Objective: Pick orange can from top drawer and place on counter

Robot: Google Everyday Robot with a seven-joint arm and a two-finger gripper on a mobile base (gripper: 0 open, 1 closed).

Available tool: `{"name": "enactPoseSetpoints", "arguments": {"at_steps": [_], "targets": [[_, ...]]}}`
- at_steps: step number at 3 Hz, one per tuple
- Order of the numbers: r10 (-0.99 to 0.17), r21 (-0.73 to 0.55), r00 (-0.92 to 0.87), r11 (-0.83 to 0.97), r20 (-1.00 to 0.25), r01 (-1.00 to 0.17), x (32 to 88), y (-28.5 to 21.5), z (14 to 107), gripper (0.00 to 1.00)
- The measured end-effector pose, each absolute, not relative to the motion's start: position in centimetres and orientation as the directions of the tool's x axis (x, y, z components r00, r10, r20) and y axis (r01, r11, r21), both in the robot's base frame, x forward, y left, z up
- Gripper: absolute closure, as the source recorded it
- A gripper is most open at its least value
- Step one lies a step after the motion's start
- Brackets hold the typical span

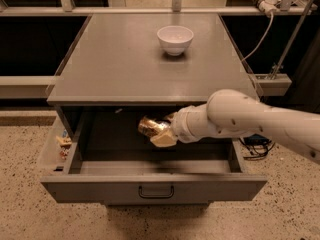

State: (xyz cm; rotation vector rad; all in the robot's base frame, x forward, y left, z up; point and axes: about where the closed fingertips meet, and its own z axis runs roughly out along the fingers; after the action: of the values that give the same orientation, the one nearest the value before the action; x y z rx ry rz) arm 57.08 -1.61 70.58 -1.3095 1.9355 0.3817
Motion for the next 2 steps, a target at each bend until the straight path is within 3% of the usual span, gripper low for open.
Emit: {"name": "enactPoseSetpoints", "arguments": {"at_steps": [2], "targets": [[-0.728, -0.207, -0.167, 0.394, -0.665, -0.896, 52.7, -6.8, 80.3, 1.0]]}}
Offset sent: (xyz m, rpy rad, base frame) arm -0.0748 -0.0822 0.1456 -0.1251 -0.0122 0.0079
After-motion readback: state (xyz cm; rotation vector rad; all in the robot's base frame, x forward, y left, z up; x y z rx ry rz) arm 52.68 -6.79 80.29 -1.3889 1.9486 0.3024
